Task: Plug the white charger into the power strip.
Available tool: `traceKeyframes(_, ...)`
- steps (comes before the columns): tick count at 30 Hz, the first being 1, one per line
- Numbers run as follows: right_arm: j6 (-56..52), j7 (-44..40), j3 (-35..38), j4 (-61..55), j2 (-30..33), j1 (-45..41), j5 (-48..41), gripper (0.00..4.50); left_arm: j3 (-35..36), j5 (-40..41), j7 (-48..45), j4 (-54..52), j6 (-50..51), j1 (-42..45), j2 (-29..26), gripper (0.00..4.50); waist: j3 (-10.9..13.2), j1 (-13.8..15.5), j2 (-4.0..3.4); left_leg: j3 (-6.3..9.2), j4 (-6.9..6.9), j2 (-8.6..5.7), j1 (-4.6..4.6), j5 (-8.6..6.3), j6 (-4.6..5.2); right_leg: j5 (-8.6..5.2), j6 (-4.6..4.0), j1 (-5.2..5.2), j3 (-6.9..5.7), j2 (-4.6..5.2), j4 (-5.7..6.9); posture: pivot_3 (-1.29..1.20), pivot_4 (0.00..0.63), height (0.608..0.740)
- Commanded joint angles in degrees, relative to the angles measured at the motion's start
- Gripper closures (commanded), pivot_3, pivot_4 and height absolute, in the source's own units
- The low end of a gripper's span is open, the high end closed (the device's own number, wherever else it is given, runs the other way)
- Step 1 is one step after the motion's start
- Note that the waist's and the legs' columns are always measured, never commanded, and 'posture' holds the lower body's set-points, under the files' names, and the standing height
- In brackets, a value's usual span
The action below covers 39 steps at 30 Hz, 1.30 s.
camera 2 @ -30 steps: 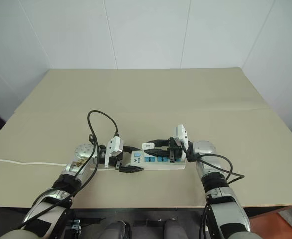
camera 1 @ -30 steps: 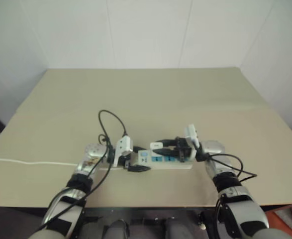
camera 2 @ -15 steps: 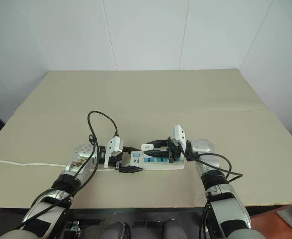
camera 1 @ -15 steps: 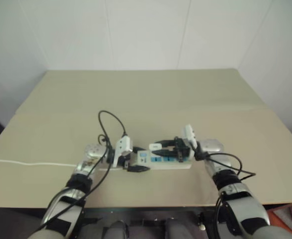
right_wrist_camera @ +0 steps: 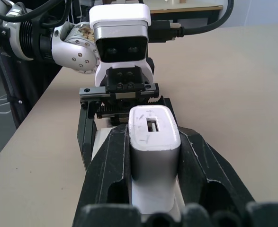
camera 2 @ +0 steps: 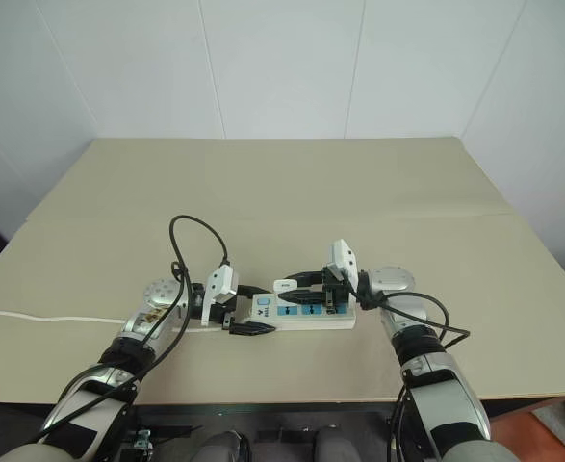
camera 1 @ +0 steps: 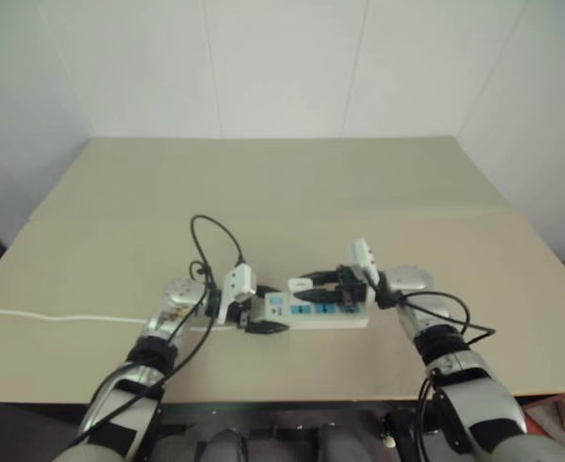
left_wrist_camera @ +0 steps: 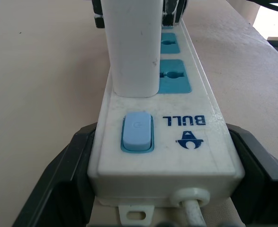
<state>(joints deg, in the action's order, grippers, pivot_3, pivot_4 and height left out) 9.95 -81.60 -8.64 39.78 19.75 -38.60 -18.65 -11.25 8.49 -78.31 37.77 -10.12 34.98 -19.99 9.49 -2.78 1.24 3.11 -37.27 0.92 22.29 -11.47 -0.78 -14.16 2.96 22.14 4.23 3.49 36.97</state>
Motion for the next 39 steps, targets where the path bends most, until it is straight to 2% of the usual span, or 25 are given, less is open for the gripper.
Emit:
traceKeyframes(1, -0.2, 2.76, -2.26, 2.95, 3.01, 3.71, 6.79, 3.41, -0.53, -0.66, -1.15, -0.28, -0.5, -0.93, -1.26, 1.2, -0.02, 0.0, 0.02, 0.0, 0.01, 0.0, 0.0, 0.0, 0.0, 0.0, 0.0, 0.0, 0.0, 0.0, -0.01, 0.0, 0.15, 0.74)
traceKeyframes(8, -1.57, 4.32, -3.08, 2.84, 3.13, 3.48, 7.44, 3.41, -0.54, -0.7, -0.97, -0.25, -0.45, -0.99, -1.26, 1.2, -0.08, -0.06, 0.07, 0.0, 0.04, 0.01, -0.05, 0.0, 0.0, -0.01, -0.01, 0.0, 0.0, -0.01, -0.01, 0.0, 0.15, 0.74)
traceKeyframes(12, 2.79, 5.04, -3.05, 3.26, 2.8, 3.66, 7.65, 3.41, -0.8, -1.18, -0.84, -0.08, -0.93, -1.07, -1.48, 1.2, -0.13, -0.16, 0.11, 0.0, 0.08, 0.02, -0.1, 0.0, 0.0, -0.03, -0.04, -0.02, 0.02, -0.03, -0.02, 0.0, 0.15, 0.74)
traceKeyframes(16, 2.4, 4.94, -3.31, 3.43, 2.95, 3.4, 7.64, 3.41, -0.86, -1.22, -0.77, -0.05, -1.05, -1.08, -1.43, 1.2, -0.15, -0.22, 0.11, 0.0, 0.17, 0.02, -0.15, 0.0, 0.0, -0.04, -0.04, -0.04, 0.04, -0.03, -0.1, 0.0, 0.15, 0.74)
traceKeyframes(26, 1.21, 6.46, -2.8, 2.27, 2.91, 3.47, 7.88, 0.05, -0.92, -1.15, -0.37, 0.51, -1.85, -0.94, -1.13, 1.2, -0.29, -0.07, 0.34, 0.01, 0.27, 0.03, -0.15, 0.0, 0.0, -0.05, -0.06, -0.04, 0.05, -0.04, -0.2, 0.0, 0.15, 0.74)
traceKeyframes(31, 1.6, 6.24, -2.86, 2.38, 3.17, 3.47, 7.98, 0.05, -0.5, -0.4, -0.42, 0.88, 0.46, -0.29, -0.9, 1.2, -0.29, -0.04, 0.34, 0.01, 0.29, 0.03, -0.15, 0.0, 0.0, -0.05, -0.07, -0.04, 0.04, -0.04, -0.21, 0.0, 0.15, 0.74)
traceKeyframes(33, 1.62, 6.2, -2.81, 2.39, 3.21, 3.45, 8.0, 0.0, 0.38, 1.01, -1.16, 0.38, 0.43, 0.01, -0.62, 0.48, -0.29, -0.03, 0.35, 0.01, 0.29, 0.03, -0.15, 0.0, 0.0, -0.05, -0.07, -0.04, 0.04, -0.04, -0.21, 0.0, 0.15, 0.74)
traceKeyframes(35, 1.6, 6.18, -2.77, 2.32, 3.24, 3.44, 8.04, 0.0, 1.46, 2.32, -1.49, -0.43, -1.02, 0.02, -0.2, 0.01, -0.29, 0.01, 0.35, 0.01, 0.29, 0.03, -0.14, 0.0, 0.0, -0.06, -0.07, -0.04, 0.04, -0.04, -0.21, 0.0, 0.15, 0.74)
traceKeyframes(39, 1.91, 6.37, -2.05, 0.9, 3.49, 3.74, 7.36, 0.0, 3.8, 7.57, -5.77, -6.13, 2.36, -1.25, -1.46, 0.01, -0.28, 0.07, 0.36, 0.01, 0.29, 0.03, -0.09, 0.0, 0.0, -0.05, -0.07, -0.02, 0.04, -0.04, -0.25, 0.0, 0.15, 0.74)
